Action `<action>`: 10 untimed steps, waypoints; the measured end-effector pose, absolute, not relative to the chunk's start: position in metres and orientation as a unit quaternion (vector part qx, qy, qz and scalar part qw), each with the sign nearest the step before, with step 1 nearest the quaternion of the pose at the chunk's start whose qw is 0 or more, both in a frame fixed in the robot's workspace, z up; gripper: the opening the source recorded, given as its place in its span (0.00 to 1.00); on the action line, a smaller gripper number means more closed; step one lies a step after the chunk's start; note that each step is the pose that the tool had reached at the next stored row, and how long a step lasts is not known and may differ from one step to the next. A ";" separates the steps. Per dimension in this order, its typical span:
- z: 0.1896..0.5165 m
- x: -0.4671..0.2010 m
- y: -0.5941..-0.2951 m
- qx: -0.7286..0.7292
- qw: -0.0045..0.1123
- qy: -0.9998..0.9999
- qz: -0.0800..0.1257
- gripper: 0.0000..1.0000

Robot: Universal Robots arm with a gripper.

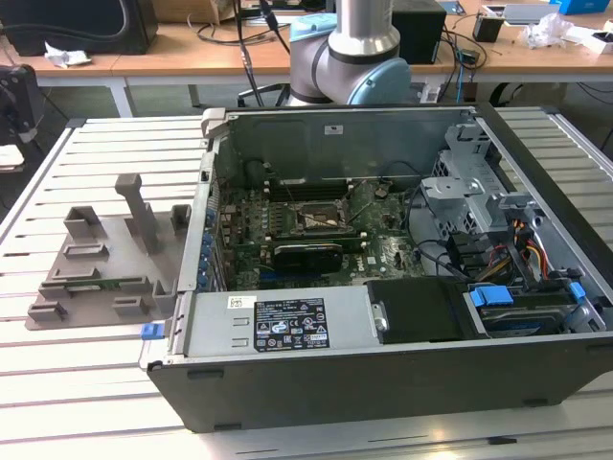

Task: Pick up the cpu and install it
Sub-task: 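Pick up the cpu and move it towards the insertion slot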

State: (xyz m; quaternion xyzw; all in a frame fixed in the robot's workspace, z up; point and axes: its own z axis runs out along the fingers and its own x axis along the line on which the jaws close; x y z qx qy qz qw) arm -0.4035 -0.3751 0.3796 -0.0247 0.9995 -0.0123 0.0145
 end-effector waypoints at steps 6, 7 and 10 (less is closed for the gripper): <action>0.396 -0.403 -0.375 -0.025 0.014 1.000 -0.012 0.55; 0.398 -0.403 -0.375 -0.025 0.014 1.000 -0.012 0.55; 0.398 -0.403 -0.375 -0.025 0.014 1.000 -0.012 0.55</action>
